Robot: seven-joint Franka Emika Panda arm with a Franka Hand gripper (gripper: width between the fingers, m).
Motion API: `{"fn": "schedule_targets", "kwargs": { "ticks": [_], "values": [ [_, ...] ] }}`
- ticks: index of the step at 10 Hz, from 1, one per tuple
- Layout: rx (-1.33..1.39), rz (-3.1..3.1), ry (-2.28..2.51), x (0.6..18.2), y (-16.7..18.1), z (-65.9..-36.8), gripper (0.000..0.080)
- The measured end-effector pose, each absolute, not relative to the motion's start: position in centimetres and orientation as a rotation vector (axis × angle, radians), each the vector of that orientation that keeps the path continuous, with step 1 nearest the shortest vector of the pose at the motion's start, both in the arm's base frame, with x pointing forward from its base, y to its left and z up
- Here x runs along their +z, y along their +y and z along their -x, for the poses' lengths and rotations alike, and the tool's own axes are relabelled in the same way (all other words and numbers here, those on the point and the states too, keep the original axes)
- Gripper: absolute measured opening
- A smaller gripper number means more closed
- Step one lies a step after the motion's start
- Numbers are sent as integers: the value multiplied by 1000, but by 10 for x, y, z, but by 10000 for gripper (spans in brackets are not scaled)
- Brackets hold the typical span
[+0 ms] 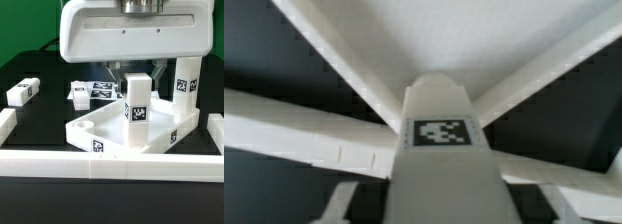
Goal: Assemble desk
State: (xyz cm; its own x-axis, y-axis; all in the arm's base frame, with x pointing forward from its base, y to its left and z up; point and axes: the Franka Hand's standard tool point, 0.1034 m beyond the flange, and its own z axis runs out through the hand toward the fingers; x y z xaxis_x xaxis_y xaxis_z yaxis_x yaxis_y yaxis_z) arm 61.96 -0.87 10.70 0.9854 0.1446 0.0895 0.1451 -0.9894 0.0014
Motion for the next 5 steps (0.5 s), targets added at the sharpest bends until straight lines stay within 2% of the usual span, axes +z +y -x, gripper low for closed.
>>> {"fn": "schedule_targets", "kwargs": {
  "ticks": [5],
  "values": [
    [-144,3069,510,106,-7,-621,290]
  ]
}}
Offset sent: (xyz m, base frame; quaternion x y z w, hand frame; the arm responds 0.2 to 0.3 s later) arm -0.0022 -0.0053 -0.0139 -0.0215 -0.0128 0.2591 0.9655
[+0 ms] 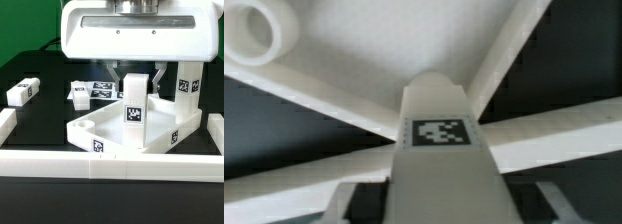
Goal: Assemble desk
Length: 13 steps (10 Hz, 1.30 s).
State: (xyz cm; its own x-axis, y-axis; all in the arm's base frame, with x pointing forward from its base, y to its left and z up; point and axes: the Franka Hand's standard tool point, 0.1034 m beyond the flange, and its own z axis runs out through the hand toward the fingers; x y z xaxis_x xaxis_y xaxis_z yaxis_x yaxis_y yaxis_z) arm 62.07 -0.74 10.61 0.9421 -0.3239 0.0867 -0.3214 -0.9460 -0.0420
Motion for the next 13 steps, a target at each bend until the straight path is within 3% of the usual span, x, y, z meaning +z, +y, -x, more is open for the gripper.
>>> {"fn": "schedule_targets", "kwargs": {
  "ticks": [7,8,9,11,13],
  "values": [
    [-116,2764,1305,107,-1,-622,290],
    [-110,2731,1363,107,0,-622,363],
    [-112,2744,1340,107,0,-622,363],
    [-120,2781,1263,109,-2,-624,617],
    [-137,2911,957,109,-2,-624,639]
  ]
}}
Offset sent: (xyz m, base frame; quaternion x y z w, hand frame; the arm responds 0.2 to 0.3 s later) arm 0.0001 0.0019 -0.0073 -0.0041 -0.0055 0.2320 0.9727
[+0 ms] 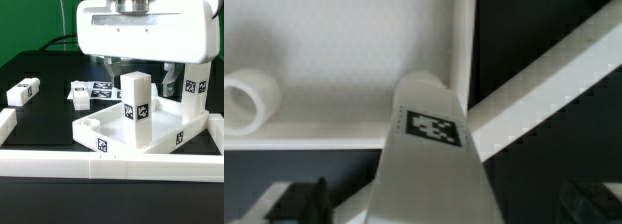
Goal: Assemble desk
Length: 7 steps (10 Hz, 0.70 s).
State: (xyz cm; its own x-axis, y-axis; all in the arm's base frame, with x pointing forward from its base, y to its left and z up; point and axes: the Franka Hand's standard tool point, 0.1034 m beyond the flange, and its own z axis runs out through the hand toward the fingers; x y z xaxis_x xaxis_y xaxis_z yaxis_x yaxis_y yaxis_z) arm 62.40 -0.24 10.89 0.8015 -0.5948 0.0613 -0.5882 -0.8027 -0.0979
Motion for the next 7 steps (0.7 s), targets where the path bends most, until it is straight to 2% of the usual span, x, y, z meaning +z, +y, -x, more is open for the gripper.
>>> {"fn": "schedule_targets", "kwargs": {
  "ticks": [7],
  "values": [
    [-164,3107,11,109,-6,-624,649]
  ]
}}
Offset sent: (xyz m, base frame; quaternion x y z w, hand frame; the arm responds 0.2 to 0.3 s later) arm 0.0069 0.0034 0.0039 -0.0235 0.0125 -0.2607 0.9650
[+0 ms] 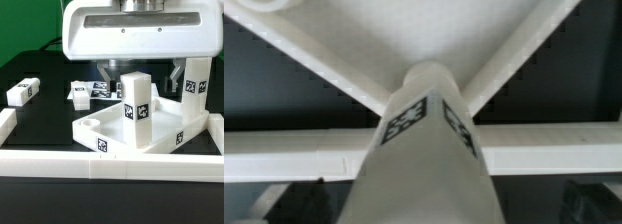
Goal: Assemble desk
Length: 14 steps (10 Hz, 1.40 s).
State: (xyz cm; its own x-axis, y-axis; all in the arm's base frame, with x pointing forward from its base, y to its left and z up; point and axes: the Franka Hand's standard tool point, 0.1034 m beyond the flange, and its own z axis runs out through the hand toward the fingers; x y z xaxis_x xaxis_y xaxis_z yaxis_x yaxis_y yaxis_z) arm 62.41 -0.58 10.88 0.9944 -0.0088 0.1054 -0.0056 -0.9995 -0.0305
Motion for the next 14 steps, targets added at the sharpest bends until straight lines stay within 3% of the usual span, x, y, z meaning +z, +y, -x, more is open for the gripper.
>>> {"fn": "schedule_targets", "kwargs": {
  "ticks": [7,9,10,14],
  "values": [
    [-165,3081,-696,108,-8,-624,649],
    [-165,3081,-693,108,-9,-624,384],
    [-163,3081,-692,108,-9,-624,288],
    [-164,3098,-590,108,-9,-624,288]
  ]
}}
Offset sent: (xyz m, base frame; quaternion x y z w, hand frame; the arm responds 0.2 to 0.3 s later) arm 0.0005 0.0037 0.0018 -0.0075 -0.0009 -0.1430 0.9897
